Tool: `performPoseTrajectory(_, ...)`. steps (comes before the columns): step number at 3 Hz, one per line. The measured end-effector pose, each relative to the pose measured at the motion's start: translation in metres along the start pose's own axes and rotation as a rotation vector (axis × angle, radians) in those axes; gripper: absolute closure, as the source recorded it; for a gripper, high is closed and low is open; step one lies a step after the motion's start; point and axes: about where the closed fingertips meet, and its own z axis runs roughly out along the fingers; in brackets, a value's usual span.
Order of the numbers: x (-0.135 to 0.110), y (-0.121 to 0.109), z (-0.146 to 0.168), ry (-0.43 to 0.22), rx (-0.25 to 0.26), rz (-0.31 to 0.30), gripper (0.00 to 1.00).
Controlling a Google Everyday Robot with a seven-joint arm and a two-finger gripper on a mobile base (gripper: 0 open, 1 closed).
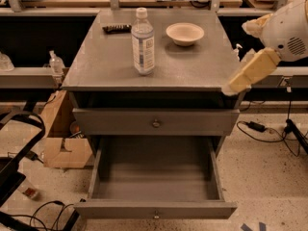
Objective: Place blue plastic bottle into middle drawer
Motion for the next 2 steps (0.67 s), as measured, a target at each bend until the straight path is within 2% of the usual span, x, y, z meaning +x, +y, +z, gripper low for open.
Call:
performPoseTrajectory(1, -0.027, -0.023, 0.021, -0.233, 0.047, 0.055, 0.00)
performPoseTrajectory(2, -0.058, -0.052, 0.039, -0.423, 0.102, 0.083, 0.00)
